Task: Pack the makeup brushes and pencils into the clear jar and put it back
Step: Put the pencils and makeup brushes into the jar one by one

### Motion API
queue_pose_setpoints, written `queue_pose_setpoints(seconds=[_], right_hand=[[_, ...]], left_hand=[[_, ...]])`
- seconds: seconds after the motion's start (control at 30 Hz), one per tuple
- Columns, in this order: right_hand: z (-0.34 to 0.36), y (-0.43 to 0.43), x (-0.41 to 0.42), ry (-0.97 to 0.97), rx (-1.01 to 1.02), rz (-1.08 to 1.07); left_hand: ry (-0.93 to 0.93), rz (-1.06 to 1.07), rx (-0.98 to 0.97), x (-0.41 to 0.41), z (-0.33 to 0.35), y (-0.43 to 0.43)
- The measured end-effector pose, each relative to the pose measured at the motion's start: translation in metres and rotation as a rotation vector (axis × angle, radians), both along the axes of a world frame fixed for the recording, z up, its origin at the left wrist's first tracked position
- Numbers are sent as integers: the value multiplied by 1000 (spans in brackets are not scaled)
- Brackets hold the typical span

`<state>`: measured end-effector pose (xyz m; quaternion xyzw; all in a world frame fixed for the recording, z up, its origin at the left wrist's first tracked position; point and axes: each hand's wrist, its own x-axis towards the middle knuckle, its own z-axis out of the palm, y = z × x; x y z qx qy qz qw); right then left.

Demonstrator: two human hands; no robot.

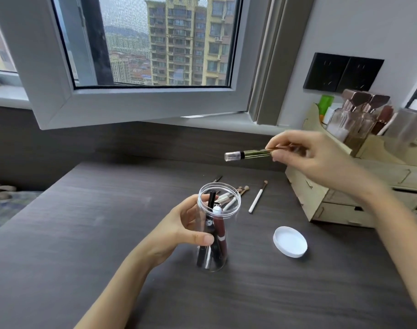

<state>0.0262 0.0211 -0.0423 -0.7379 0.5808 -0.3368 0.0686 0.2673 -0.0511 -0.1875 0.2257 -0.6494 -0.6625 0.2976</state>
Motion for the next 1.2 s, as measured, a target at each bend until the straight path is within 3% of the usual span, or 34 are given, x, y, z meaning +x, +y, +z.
queue_pose_setpoints(seconds=[0.13, 0.23, 0.5, 0.6, 0.67, 0.73, 0.8, 0.9, 1.2], right_hand=[[32, 18, 46, 377, 17, 127], [18, 2, 77, 518, 67, 210], [-12, -22, 99, 308, 295, 345], [-1, -28, 85, 1, 193, 363], [-2, -39, 65, -153, 105, 258], [-21, -58, 46, -14, 83, 102], [-58, -76, 34, 244, 181, -16], [-106, -90, 28, 439, 298, -103], [-132, -110, 24, 426, 421, -88]], left_hand=[[8, 5, 2, 0, -1, 0], [10, -3, -21, 1, -1, 0], [-24, -38, -75, 23, 8, -9], [-30, -21, -68, 34, 8, -16], [-38, 11, -65, 38, 7, -20], [-44, 14, -56, 40, 5, -23], [-43, 4, -48, 39, 3, -25], [-39, 4, -47, 40, 4, -25], [-17, -3, -24, 37, 7, -21]])
